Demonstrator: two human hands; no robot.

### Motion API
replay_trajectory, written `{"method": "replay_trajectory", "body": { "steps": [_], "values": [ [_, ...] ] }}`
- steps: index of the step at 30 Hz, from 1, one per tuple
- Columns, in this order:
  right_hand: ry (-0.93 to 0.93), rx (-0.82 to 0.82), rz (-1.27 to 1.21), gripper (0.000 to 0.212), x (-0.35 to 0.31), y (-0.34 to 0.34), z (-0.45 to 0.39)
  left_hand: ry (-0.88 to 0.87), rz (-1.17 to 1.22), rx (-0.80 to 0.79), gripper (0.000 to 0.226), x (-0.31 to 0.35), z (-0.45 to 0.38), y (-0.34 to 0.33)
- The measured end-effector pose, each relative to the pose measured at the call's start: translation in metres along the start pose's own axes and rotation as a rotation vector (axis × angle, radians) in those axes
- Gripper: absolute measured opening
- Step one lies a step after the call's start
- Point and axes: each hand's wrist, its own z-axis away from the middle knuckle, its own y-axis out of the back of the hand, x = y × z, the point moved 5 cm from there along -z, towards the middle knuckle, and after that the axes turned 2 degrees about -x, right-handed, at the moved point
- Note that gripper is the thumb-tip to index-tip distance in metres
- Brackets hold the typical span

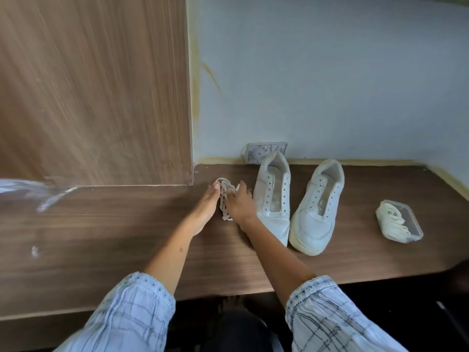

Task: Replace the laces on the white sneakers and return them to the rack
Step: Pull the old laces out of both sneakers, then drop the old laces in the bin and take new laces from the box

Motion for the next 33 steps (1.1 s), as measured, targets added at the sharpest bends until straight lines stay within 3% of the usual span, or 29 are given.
{"method": "replay_trajectory", "body": {
  "steps": [4, 7, 12, 17, 25, 29, 33],
  "values": [
    [0.019, -0.03, -0.17, 0.055, 0.009, -0.015, 0.002, 0.076, 0.032, -0.055, 0.066, -0.01, -0.002, -0.003],
    [0.006, -0.103, -0.299, 0.042, 0.011, -0.032, 0.016, 0.09, 0.132, -0.122, 0.068, -0.01, 0.012, -0.005],
    [-0.06, -0.177, -0.461, 0.044, 0.016, -0.063, 0.04, 0.087, 0.311, -0.158, 0.071, -0.035, 0.049, 0.017],
    [-0.116, -0.279, -0.428, 0.03, 0.005, -0.091, 0.09, 0.14, 0.448, -0.152, 0.076, -0.057, 0.111, 0.048],
    [-0.156, -0.439, -0.559, 0.03, -0.018, -0.155, 0.197, 0.219, 0.36, -0.124, 0.076, -0.083, 0.215, 0.107],
    [-0.18, -0.503, -0.631, 0.03, -0.015, -0.192, 0.237, 0.237, 0.284, -0.158, 0.089, -0.108, 0.26, 0.137],
    [-0.227, -0.615, -0.646, 0.031, -0.012, -0.223, 0.263, 0.386, 0.177, -0.102, 0.107, -0.129, 0.287, 0.166]
  ]
}}
